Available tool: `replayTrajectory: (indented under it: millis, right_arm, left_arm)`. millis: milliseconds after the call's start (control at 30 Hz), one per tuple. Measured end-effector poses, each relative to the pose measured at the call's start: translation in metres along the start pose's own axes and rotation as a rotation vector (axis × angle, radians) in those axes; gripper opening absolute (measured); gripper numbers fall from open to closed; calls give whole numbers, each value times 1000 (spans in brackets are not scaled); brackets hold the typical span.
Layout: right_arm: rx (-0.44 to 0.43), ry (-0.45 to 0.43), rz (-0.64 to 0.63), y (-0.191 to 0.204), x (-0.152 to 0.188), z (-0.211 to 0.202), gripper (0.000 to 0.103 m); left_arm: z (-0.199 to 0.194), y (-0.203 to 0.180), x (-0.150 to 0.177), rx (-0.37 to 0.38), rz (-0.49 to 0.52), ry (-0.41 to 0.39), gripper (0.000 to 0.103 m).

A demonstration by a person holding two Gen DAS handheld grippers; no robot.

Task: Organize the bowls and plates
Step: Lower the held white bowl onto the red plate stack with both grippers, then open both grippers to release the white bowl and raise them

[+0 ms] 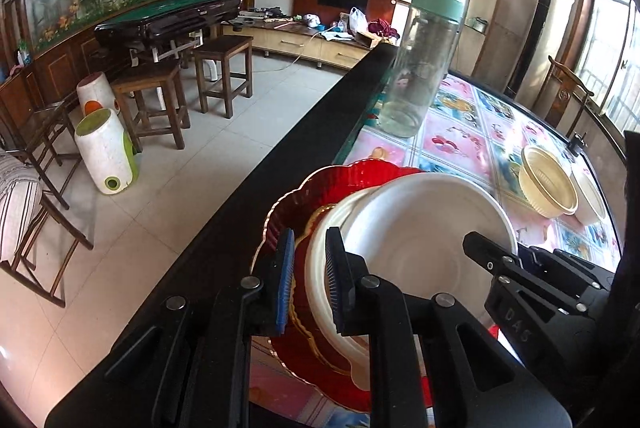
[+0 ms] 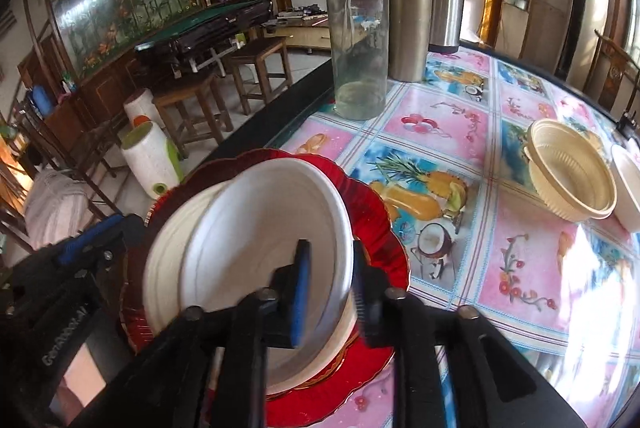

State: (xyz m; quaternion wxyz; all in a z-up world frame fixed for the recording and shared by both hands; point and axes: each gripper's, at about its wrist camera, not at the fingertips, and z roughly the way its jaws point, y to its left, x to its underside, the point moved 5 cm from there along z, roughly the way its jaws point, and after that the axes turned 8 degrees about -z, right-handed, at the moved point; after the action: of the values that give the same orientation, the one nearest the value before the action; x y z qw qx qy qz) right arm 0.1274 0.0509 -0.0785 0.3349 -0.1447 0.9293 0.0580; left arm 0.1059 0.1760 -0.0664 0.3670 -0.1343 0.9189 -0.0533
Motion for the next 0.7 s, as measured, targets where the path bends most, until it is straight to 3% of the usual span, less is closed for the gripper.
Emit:
replayTrajectory:
  millis: [100,167,333,600,700]
  right_arm:
    - [39,-69,10,-8,-7,-15,51]
    - [48,-131,18,-17,-11,-28,55]
    - [85,-237,63,-44,-12,-52,57]
    - [106,-278,136,-87,1,-71,59]
    - [120,-290,159,-103,7,-81,62]
  left_arm:
    - [-2,2,-2,-5,-2,-10,14]
    - [-4,1,-3,-11,2,-21,14]
    - [-21,-6,-5,-36,38,-96,14]
    - [-54,-32,-8,-52,109,-222,15]
    - [-63,-46,-8,-55,133,-251,25]
